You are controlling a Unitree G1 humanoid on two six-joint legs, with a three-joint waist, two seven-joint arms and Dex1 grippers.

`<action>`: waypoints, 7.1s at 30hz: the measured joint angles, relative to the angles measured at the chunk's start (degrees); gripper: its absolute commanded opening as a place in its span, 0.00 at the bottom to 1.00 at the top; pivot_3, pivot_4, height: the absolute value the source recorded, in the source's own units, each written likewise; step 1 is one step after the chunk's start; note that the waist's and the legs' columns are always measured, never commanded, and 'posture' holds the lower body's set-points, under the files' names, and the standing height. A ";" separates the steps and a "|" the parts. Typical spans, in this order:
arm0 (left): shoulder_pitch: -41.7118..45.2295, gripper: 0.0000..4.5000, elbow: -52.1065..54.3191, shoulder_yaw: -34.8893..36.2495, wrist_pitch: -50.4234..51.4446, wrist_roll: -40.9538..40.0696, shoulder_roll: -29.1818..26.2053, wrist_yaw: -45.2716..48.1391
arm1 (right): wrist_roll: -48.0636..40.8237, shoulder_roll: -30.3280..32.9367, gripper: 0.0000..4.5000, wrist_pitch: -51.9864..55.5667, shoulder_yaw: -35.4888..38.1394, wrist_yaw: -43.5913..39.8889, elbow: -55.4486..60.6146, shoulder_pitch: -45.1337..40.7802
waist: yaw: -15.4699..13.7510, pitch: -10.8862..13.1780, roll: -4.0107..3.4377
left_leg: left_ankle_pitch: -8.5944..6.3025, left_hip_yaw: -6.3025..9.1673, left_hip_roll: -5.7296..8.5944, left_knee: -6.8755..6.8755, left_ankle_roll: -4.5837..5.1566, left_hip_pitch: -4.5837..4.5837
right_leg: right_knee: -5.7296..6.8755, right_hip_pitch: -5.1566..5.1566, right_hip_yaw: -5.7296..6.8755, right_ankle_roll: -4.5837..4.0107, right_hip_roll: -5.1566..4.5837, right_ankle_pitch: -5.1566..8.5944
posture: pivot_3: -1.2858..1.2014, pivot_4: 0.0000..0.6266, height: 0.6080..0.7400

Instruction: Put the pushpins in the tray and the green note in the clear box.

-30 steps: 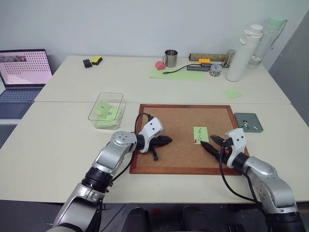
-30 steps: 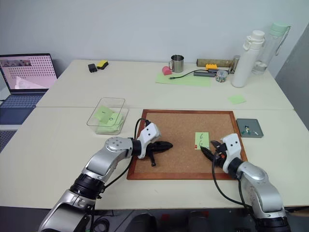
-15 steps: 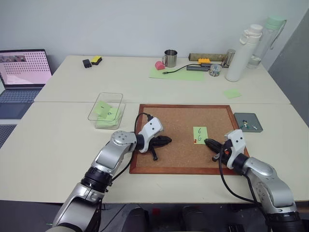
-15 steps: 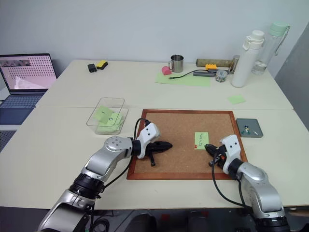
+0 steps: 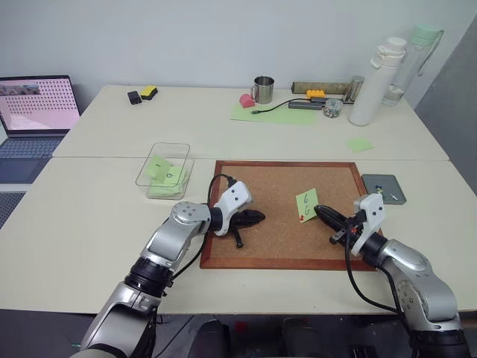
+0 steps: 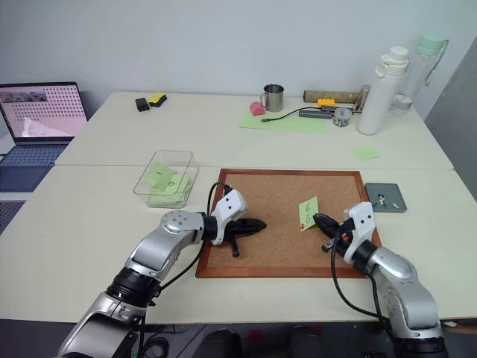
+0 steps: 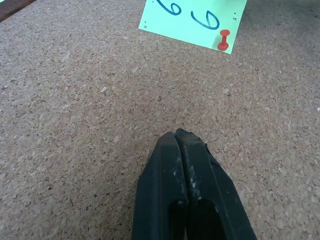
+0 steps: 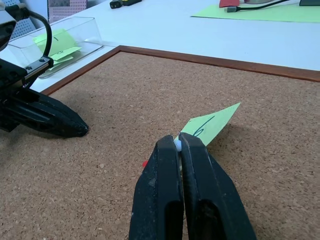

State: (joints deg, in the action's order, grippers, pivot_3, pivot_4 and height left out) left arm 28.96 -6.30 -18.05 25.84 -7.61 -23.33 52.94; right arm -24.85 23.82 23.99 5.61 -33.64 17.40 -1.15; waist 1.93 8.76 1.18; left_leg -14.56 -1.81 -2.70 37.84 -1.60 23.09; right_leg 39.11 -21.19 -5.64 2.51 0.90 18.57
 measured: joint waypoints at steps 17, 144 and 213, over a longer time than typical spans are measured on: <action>-0.05 0.00 0.02 -0.04 0.00 0.00 -0.37 0.25 | 0.49 8.36 0.01 1.51 13.88 6.81 -11.37 -7.37 | 0.05 0.00 -0.01 | 0.00 -0.05 0.03 -0.03 0.00 -0.05 | -0.02 0.01 -0.05 0.00 0.01 0.00 | 0.52 0.24 1.00; 5.97 0.99 1.18 41.20 44.68 -53.98 29.70 -38.83 | 9.25 2.89 0.00 4.49 -11.96 4.26 18.58 -10.41 | -0.32 0.10 0.14 | 0.13 0.42 0.08 0.19 -0.23 0.78 | -0.04 -0.49 0.23 0.01 -0.11 -0.01 | 0.52 0.24 1.00; 11.41 0.01 5.25 -7.55 -7.68 -7.10 9.47 -2.09 | 3.42 8.91 0.00 11.25 17.78 10.62 -28.03 -22.09 | -0.20 0.16 -0.19 | 0.02 0.03 0.12 0.12 -0.03 0.73 | -0.08 -0.56 -0.01 -0.01 -0.02 -0.02 | 0.52 0.24 1.00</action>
State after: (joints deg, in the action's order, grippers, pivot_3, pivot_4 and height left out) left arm 40.37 -1.05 -25.60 18.16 -14.71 -13.86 50.84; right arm -21.42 32.73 35.24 23.39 -23.02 -10.63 -23.24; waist 1.73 8.92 0.99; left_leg -14.54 -1.78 -2.57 37.96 -1.63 23.82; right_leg 39.03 -21.76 -5.65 2.49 0.88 18.55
